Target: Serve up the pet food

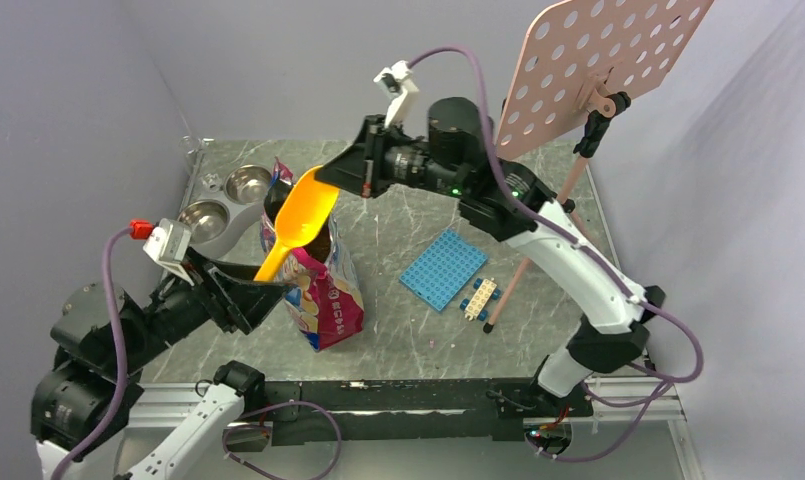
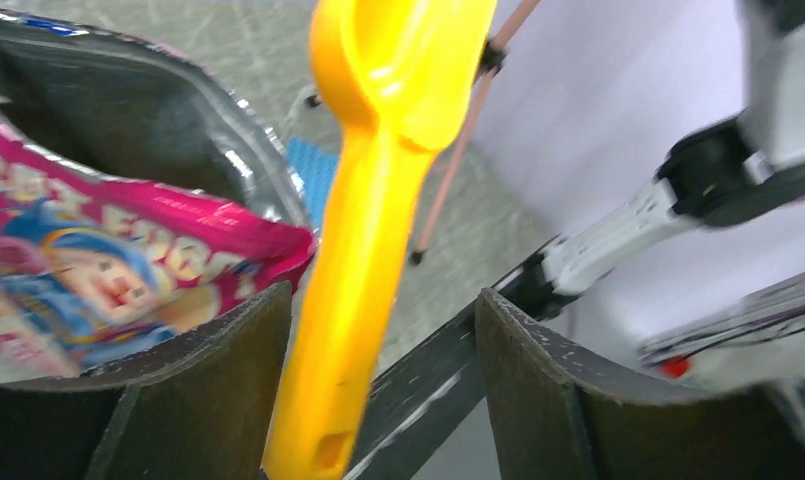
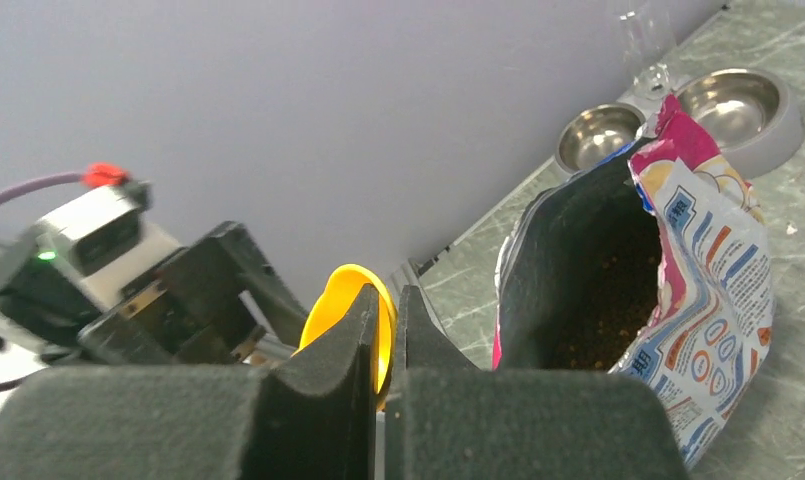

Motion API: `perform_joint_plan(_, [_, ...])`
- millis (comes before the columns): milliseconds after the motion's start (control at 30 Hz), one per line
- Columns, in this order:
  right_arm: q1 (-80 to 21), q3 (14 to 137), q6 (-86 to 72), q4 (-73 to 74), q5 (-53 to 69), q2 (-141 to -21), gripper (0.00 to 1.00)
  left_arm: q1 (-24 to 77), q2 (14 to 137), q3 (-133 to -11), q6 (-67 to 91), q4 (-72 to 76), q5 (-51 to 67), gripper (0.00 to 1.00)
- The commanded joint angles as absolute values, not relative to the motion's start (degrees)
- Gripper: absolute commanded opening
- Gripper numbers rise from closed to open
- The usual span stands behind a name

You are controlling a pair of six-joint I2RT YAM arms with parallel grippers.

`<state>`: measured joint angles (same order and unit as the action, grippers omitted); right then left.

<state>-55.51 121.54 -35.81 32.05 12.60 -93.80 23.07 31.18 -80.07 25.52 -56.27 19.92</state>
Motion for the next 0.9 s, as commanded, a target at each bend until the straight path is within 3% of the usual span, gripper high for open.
perform_joint_plan(0, [-52.13,114.80,-41.07,18.53,21.04,-85.80,0.00,23.14,26.95,-70.76,46.06,-33.92,20.06,0.69])
perform_joint_plan(100, [-50.81,112.71,-43.12,17.35,21.80,-84.05,0.00,23.17,23.16,-65.24,50.61,-24.76,17.58,0.68])
perform_joint_plan(233, [-50.00,109.61,-46.13,13.62,22.81,-82.76,0.00,23.19,24.22,-63.21,53.79,-21.07,23.01,0.66])
perform_joint_plan(367, [-50.02,108.54,-47.26,12.39,23.74,-83.24,0.00,23.12,22.58,-60.35,56.65,-13.64,23.26,0.55])
perform_joint_plan(500, [-49.75,105.88,-47.75,11.41,22.46,-82.17,0.00,23.12,19.59,-57.72,58.37,-6.76,20.18,0.66])
perform_joint_plan(700, [-48.60,108.75,-46.00,15.75,24.37,-83.06,0.00,23.13,22.23,-65.22,52.36,-18.83,22.04,0.77])
perform_joint_plan(867, [-47.51,107.20,-46.33,15.34,25.74,-81.87,0.00,23.14,23.92,-68.65,49.48,-24.76,22.16,0.68])
